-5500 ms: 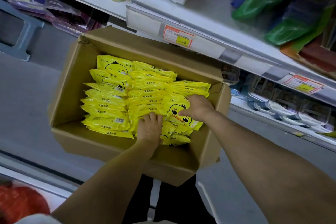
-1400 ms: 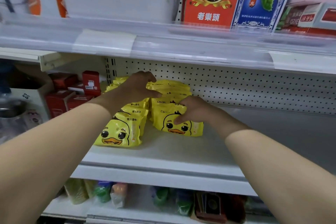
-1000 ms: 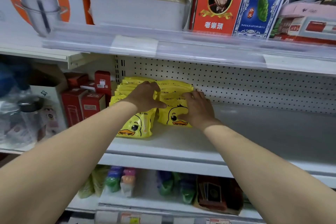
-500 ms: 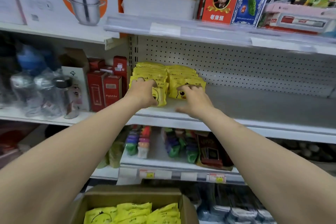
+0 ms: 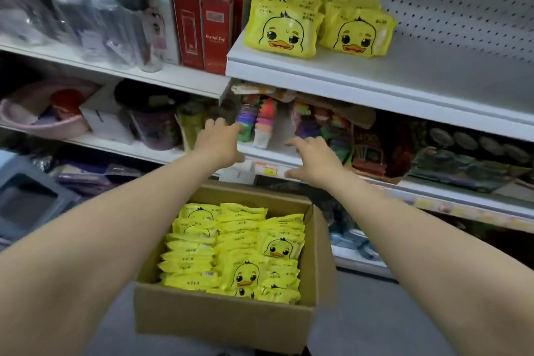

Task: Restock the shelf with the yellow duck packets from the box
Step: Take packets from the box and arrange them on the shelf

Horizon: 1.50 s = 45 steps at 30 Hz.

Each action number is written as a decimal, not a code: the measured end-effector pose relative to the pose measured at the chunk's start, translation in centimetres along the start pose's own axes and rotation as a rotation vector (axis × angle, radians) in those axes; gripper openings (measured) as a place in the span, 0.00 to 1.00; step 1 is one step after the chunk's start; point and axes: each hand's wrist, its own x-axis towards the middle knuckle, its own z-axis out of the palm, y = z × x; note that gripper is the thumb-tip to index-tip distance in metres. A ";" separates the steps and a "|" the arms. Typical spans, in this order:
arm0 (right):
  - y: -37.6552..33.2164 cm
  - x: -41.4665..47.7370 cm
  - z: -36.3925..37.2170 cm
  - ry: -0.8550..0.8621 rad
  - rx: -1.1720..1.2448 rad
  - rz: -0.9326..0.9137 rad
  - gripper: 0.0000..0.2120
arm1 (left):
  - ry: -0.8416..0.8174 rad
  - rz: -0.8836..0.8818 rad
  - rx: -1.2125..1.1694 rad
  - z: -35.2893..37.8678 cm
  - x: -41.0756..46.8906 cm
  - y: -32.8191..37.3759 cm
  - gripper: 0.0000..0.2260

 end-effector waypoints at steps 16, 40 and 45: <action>4.5 2.2 21.1 -0.530 0.142 0.128 0.30 | -0.503 -0.140 -0.251 22.7 -2.4 -2.4 0.27; 7.6 5.1 31.4 -0.589 0.015 0.123 0.25 | -0.706 -0.004 0.287 33.9 -3.4 0.3 0.29; 8.0 5.5 30.6 -0.654 0.114 0.142 0.12 | -0.727 -0.021 0.270 34.0 -4.7 1.0 0.23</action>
